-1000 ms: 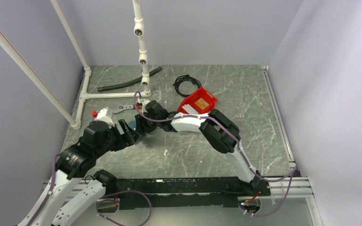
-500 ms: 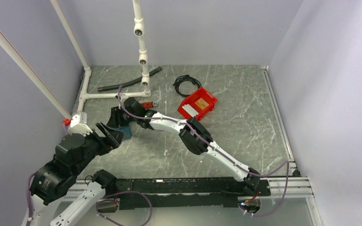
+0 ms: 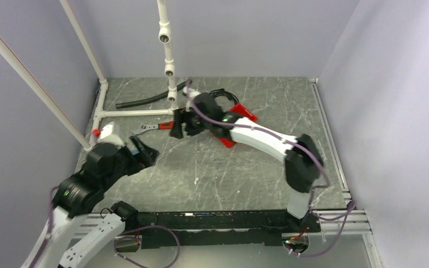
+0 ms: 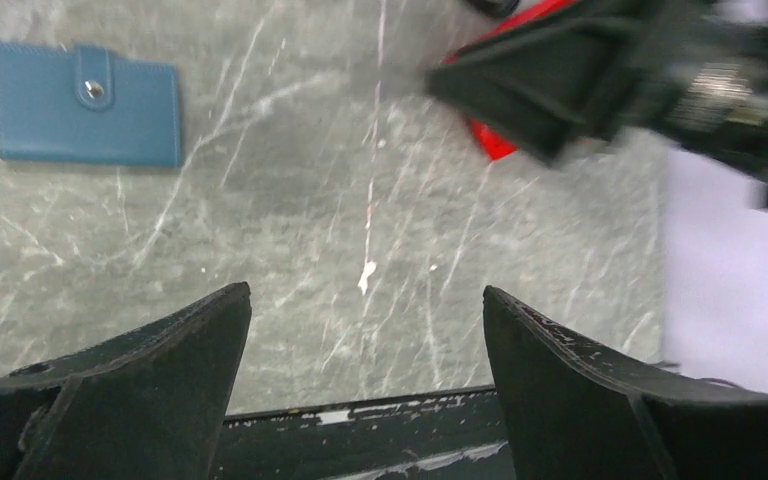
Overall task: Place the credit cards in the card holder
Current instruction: Move the card holder to the center of the board, then reset both arms
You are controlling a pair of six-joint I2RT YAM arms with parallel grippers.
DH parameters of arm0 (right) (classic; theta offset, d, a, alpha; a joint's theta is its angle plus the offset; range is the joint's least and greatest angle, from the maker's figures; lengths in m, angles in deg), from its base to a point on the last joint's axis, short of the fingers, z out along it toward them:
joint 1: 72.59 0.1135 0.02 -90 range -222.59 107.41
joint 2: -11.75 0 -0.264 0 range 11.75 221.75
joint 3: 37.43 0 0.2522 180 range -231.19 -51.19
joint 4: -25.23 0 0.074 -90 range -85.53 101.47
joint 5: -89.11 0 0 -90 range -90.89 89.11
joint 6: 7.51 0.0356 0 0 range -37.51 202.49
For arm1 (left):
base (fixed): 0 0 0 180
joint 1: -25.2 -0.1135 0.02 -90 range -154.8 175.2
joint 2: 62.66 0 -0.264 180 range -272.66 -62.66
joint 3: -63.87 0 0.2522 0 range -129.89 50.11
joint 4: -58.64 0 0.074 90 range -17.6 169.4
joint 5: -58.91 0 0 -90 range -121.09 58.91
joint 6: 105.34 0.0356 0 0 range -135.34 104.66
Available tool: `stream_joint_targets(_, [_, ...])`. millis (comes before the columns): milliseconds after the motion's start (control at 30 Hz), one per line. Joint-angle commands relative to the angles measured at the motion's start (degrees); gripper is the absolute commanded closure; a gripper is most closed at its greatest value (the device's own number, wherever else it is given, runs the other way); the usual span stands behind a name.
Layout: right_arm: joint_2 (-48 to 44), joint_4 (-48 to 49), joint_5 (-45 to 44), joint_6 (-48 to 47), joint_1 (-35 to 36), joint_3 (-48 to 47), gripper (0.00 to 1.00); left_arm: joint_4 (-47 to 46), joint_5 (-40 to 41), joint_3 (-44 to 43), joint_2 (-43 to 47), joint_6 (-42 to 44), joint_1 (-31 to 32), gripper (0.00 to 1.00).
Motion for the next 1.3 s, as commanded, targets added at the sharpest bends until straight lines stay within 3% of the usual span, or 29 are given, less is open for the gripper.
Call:
stream_joint_targets(0, [-12.75, -3.36, -3.82, -2.20, -5.66, 14.19, 0.24, -4.57, -4.69, 4.29, -13.69, 0.18, -0.25, 0.09])
stream_joint_targets(200, [-31.94, -9.84, -8.47, -5.86, -13.99, 28.18, 0.22, -8.92, 2.39, 5.50, -32.71, 0.07, -2.67, 0.08])
stream_joint_targets(400, [-43.19, -13.77, -11.96, -7.74, -14.97, 32.92, 0.21, -16.29, 5.95, 5.40, -50.00, -1.97, -9.17, 0.09])
stream_joint_targets(533, [-47.47, -15.78, -12.23, -8.74, -15.04, 33.53, 0.20, -20.41, 4.44, 5.58, -56.57, -1.76, -16.33, 0.15])
stream_joint_targets(633, [-50.44, -17.26, -12.80, -10.03, -15.01, 33.29, 0.20, -20.82, 8.01, 5.00, -60.98, -2.26, -21.77, 0.31])
stream_joint_targets(833, [-54.89, -20.88, -15.10, -12.87, -15.08, 31.53, 0.18, -20.78, 11.98, 0.47, -67.47, -0.16, -33.04, 0.37])
stream_joint_targets(900, [-56.27, -22.37, -15.91, -13.64, -15.14, 30.95, 0.18, -19.13, 11.26, -1.93, -68.04, 0.23, -36.50, 0.36])
stream_joint_targets(1000, [-58.61, -24.95, -18.06, -14.60, -15.10, 30.01, 0.17, -20.22, 3.46, -3.00, -64.79, 2.30, -37.13, 0.32])
stream_joint_targets(1200, [-64.16, -27.05, -24.87, -14.51, -15.10, 28.50, 0.10, -16.45, -7.30, -7.77, -51.04, 4.10, -30.72, 0.17])
stream_joint_targets(1267, [-65.95, -28.09, -27.10, -14.17, -15.12, 26.52, 0.08, -15.42, -10.79, -10.55, -45.58, 5.50, -28.14, 0.06])
